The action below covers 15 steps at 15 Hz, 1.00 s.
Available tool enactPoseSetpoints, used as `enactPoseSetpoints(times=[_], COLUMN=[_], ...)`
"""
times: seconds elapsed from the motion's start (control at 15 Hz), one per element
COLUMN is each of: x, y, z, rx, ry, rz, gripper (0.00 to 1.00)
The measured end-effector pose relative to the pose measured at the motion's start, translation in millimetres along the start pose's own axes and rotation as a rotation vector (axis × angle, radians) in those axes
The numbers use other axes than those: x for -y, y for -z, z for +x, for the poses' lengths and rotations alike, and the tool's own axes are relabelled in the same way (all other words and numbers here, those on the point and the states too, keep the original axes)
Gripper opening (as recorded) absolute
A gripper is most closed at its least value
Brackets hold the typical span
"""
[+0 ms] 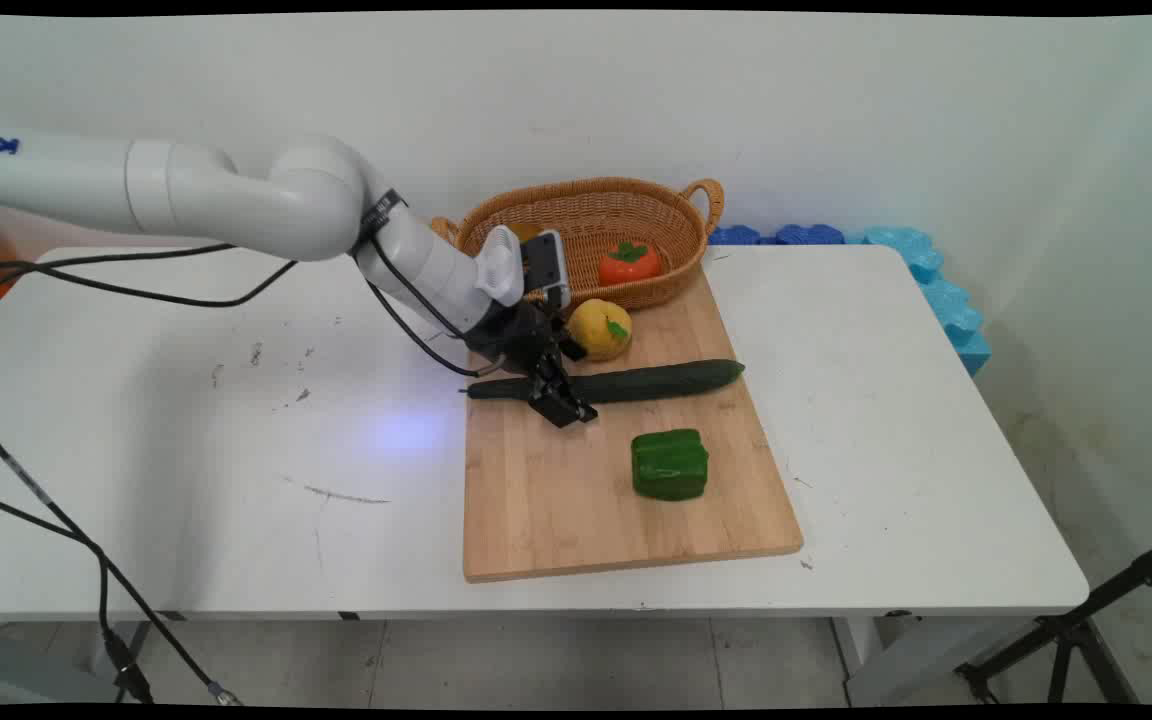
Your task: Pick up the potato from the vegetable basket
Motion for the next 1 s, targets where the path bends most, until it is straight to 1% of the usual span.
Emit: enactPoseSetpoints(times=[0.47,0.73,1.0], x=[8.0,20.2,40.6], y=[43.0,68.1,89.7], z=[8.7,16.8,26.6], rx=[0.001,0.005,0.006], ry=[0.037,0.049,0.06], rz=[-0.002,0.009,0.035], gripper=[1.0,1.0,1.0])
